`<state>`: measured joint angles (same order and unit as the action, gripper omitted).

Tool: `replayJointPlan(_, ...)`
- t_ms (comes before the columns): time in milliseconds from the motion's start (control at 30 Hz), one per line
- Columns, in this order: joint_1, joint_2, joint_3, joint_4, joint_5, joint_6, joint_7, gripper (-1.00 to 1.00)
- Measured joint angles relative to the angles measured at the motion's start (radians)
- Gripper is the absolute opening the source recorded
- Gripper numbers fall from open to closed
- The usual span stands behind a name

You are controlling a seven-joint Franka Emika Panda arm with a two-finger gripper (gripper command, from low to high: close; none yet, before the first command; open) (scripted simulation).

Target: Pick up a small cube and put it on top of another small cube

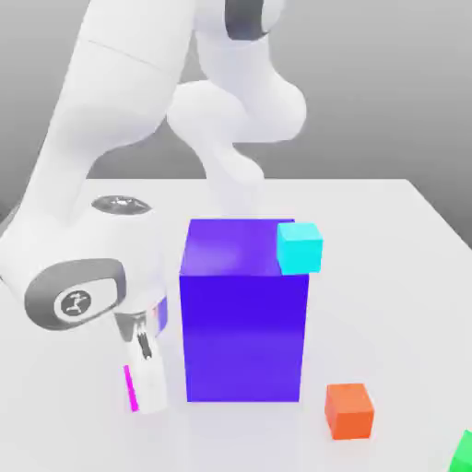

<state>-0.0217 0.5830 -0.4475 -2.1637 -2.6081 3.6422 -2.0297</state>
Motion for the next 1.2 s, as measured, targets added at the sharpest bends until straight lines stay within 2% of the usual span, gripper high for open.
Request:
replayJointPlan(133, 0.081, -0.083, -0.079, -0.008, -0.061, 0.07, 0.075, -1.0)
replayJointPlan(267, 0.115, -0.116, -0.079, 0.051, 0.054, 0.045, 0.204, -1.0)
replayJointPlan(367, 0.093, -0.117, -0.077, 0.102, 0.189, -0.022, 0.296, -1.0)
replayJointPlan(533, 0.038, -0.094, 0.068, 0.132, 0.404, -0.18, 0.363, -1.0)
replayJointPlan(633, 0.008, -0.077, 0.173, 0.15, 0.502, -0.276, 0.422, -1.0)
replayJointPlan(733, 0.026, -0.054, 0.226, 0.175, 0.593, -0.353, 0.505, -1.0)
replayJointPlan(800, 0.071, -0.038, 0.222, 0.186, 0.688, -0.389, 0.537, -1.0)
replayJointPlan(933, 0.125, -0.024, 0.25, 0.177, 0.974, -0.475, 0.489, -1.0)
replayJointPlan(1200, 0.102, -0.028, 0.465, 0.168, 1.474, -0.709, 0.427, -1.0)
